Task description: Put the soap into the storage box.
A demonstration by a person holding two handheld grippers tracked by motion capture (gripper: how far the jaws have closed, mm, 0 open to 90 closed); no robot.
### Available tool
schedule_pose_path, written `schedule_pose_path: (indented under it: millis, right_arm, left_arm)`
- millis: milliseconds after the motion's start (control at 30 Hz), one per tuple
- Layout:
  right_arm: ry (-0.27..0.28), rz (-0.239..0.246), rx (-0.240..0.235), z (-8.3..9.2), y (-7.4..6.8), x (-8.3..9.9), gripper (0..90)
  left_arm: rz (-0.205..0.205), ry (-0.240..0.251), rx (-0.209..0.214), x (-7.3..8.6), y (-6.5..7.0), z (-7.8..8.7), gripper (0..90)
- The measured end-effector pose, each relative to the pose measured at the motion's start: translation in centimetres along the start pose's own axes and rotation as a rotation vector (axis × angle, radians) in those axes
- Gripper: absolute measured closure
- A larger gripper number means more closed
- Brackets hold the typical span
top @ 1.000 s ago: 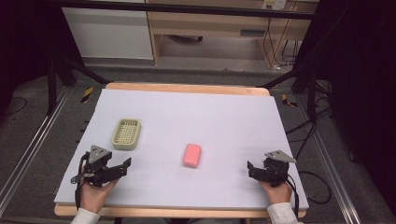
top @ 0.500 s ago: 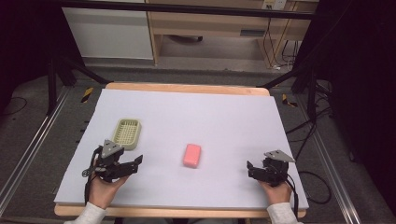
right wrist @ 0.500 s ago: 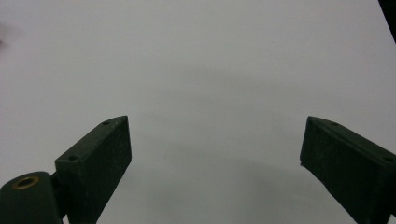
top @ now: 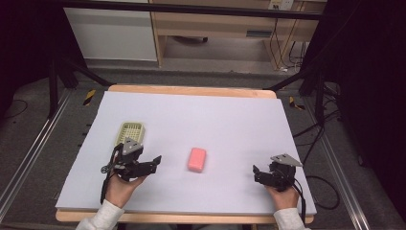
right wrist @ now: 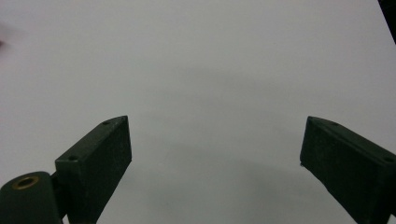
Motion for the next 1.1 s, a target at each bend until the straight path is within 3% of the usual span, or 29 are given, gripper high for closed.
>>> schedule_pose_path:
  millis: [667, 1100]
  right_arm:
    - [-0.010, 0.009, -0.004, -0.2, -0.2, 0.0, 9.3]
    - [-0.017, 0.013, -0.010, -0.3, -0.3, 0.0, 9.3]
  left_arm:
    - [-0.059, -0.043, 0.035, -2.3, 3.2, -2.1, 27.7]
    - [-0.076, -0.066, 0.056, -3.2, 4.9, -3.3, 28.1]
Point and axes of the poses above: each handheld gripper's, and its own axes: z roughly backward along the jaws, x roughly out of its underside, y roughly to its right, the point moved 2 cm from there along -z, roughly forward along the jaws, and after that the axes turned 6 degrees about -x, right-handed, at the moved point
